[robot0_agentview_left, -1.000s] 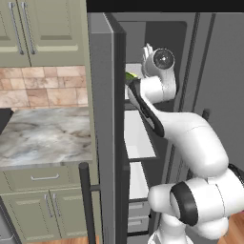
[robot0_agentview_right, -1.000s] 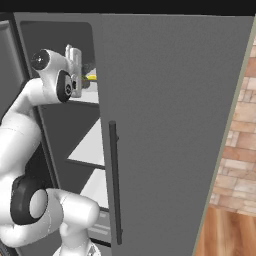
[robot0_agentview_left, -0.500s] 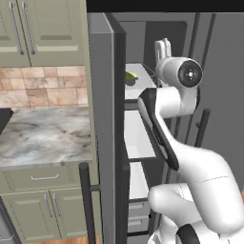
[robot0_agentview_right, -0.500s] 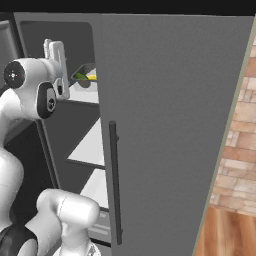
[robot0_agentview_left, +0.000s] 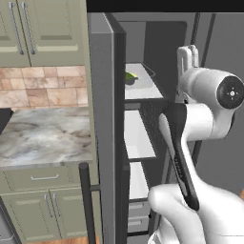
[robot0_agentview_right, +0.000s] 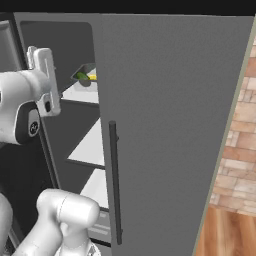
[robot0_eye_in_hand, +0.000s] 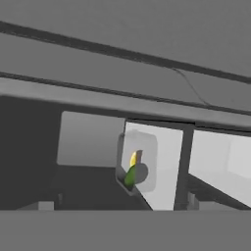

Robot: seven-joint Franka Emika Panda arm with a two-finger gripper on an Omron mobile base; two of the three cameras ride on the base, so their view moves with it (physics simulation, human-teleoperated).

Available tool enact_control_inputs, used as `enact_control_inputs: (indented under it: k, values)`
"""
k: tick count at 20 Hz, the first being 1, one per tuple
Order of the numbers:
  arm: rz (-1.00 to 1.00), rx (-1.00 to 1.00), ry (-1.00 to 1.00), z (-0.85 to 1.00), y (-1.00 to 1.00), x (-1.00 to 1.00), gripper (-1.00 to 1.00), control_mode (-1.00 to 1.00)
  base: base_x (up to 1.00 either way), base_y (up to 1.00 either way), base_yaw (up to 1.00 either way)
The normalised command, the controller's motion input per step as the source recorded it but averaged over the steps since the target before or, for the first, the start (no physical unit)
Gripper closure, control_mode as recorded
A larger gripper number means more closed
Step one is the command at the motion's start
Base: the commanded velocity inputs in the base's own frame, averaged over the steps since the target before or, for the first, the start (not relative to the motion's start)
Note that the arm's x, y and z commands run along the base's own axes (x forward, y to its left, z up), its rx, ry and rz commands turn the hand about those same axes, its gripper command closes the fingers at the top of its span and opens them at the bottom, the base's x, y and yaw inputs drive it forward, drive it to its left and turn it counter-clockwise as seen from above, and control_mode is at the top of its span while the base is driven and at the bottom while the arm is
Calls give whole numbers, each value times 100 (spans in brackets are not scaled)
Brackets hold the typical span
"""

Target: Take the avocado and lemon wedge out of the freezer and place them in the tupperware container on the counter. Then put the tupperware containing the vegetables back in the freezer.

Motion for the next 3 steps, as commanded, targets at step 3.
enact_control_inputs:
  k: [3]
  values:
    - [0, 0, 0, 1, -46, -100, -100, -100, 0, 0, 0]
